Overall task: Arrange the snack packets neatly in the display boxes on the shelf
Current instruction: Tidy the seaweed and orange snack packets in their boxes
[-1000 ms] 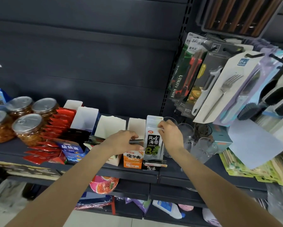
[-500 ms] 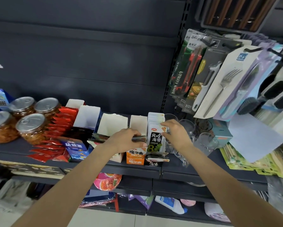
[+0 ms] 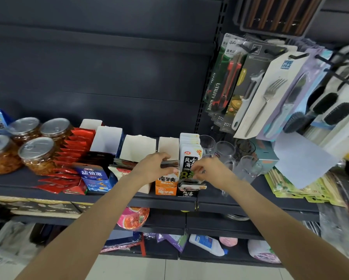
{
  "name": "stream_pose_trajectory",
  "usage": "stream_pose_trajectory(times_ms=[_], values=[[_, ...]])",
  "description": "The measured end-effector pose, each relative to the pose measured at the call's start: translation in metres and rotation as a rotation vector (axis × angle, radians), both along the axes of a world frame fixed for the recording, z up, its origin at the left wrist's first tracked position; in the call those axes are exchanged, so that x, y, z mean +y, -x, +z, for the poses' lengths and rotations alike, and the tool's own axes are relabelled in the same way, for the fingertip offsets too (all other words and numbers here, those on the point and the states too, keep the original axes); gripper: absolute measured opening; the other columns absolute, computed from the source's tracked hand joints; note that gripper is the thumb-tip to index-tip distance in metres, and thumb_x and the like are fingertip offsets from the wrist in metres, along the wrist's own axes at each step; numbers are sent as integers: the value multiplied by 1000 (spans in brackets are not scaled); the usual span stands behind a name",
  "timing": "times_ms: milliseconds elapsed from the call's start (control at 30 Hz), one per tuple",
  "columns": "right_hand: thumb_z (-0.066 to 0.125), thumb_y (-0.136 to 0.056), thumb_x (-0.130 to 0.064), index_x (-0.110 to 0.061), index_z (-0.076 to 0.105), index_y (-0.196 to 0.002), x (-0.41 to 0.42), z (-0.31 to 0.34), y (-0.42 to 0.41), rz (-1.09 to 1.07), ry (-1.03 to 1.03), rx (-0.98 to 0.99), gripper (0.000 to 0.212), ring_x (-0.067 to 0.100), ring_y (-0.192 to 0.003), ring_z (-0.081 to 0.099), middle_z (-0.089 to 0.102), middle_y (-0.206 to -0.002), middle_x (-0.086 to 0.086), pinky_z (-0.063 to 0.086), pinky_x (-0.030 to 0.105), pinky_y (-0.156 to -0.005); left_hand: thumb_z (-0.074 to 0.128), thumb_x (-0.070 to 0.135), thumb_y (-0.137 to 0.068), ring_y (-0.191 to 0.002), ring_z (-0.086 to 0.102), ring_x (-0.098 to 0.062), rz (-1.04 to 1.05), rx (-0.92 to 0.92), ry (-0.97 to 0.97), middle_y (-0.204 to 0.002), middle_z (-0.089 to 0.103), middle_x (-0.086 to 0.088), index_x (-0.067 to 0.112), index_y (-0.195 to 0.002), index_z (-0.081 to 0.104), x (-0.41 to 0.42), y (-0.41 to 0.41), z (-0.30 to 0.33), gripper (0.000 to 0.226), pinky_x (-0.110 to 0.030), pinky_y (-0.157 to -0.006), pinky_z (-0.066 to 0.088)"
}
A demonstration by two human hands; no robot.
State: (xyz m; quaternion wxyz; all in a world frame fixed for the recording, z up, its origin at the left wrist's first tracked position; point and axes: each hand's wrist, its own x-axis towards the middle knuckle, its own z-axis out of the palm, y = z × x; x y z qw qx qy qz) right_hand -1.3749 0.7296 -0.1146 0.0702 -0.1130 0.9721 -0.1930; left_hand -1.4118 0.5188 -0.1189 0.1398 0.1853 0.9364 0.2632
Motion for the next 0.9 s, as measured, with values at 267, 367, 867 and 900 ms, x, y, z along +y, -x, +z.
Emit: stream_pose_trajectory(times_ms=[267,367,867,900], values=[[47,-92,-8,-18,68,-106,-13,6,-3,-90,-127,107,27,24,-97,62,66,-110,4,53,39,-81,61,47,-86,-123,48,-19,-52,-20,-10,-139,49,-1,22,-140,39,-2,-1,1,64,-33,-101,41],[52,-90,-5,-12,70,-95,-4,20,-3,-144,56,212,20,21,-88,61,67,-98,5,51,40,-81,62,48,-85,-127,46,-19,-44,-46,-58,-142,46,2,29,-143,34,-5,-2,2,68,-39,-105,40],[54,-91,-2,-23,59,-82,15,82,5,-445,724,465,24,11,-78,56,62,-80,-11,46,24,-75,47,37,-97,-68,63,-16,318,-360,-754,-82,67,-6,18,-124,55,19,9,38,33,-24,-65,51],[54,-91,-2,-26,59,-80,15,82,4,-432,739,462,27,13,-80,56,62,-81,-11,48,29,-76,47,39,-96,-71,64,-17,382,-485,-876,-84,68,-7,15,-116,58,19,10,41,32,-25,-67,51]])
